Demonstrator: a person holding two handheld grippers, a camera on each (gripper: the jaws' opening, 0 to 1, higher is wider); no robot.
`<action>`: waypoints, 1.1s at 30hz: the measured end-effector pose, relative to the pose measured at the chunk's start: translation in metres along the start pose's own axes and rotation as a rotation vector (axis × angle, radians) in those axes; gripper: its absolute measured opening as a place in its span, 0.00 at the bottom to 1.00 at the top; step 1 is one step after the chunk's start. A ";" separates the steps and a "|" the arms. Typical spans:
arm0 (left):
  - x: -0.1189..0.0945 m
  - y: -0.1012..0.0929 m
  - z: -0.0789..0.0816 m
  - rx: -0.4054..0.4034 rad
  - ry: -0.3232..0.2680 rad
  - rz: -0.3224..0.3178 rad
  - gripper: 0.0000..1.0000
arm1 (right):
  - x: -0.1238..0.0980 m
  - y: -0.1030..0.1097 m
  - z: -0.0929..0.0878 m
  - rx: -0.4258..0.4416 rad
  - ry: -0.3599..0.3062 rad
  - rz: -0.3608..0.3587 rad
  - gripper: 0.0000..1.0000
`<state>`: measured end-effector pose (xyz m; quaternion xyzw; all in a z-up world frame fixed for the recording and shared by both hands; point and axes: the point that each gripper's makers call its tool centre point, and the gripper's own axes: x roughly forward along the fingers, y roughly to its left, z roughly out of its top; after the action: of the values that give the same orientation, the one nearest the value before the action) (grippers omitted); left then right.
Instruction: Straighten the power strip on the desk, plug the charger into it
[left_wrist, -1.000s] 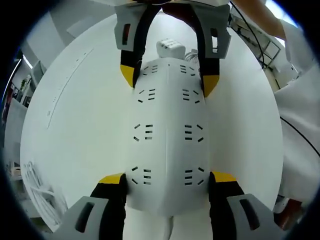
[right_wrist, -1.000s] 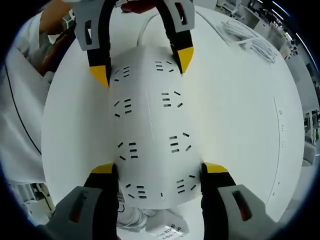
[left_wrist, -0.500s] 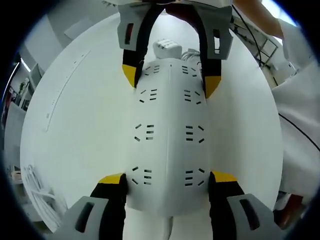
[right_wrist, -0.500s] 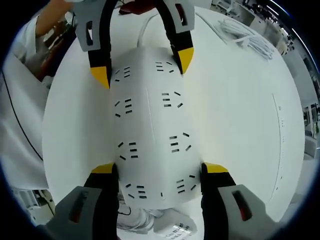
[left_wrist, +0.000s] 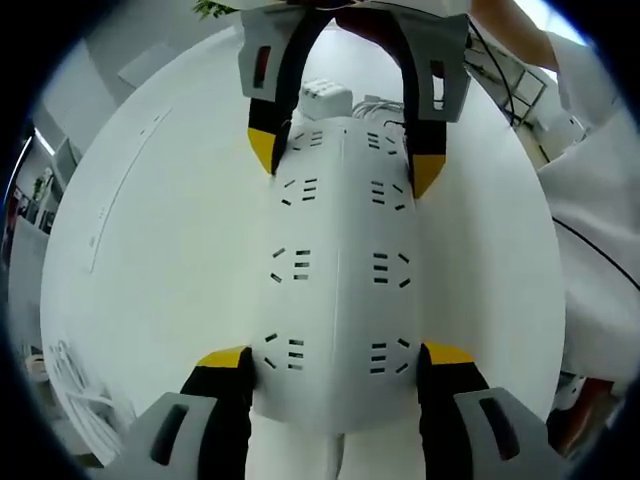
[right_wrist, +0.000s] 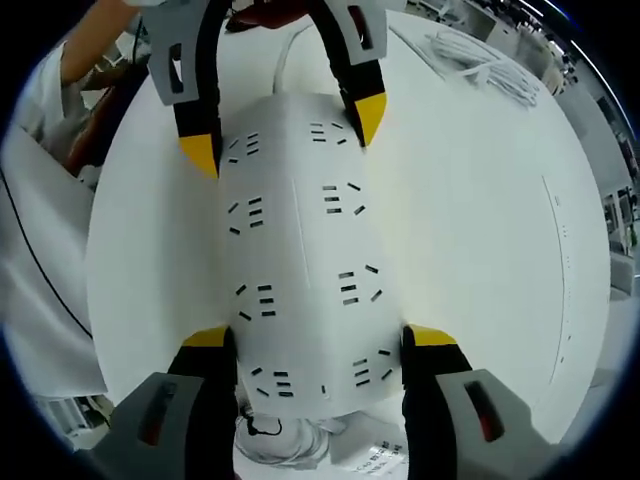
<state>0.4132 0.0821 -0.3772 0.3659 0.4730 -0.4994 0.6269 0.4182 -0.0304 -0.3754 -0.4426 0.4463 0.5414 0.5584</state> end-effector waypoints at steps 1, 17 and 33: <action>0.000 0.001 0.000 0.002 0.001 0.000 0.68 | 0.000 0.000 0.000 -0.004 0.000 0.000 0.65; 0.000 -0.002 0.001 0.026 0.018 -0.007 0.68 | -0.001 -0.011 0.005 -0.060 -0.032 0.037 0.64; -0.001 -0.003 -0.001 0.083 0.023 -0.022 0.68 | 0.000 0.000 0.005 0.012 -0.025 0.012 0.64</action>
<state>0.4101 0.0828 -0.3767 0.3921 0.4629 -0.5214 0.6001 0.4182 -0.0257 -0.3743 -0.4297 0.4453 0.5475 0.5633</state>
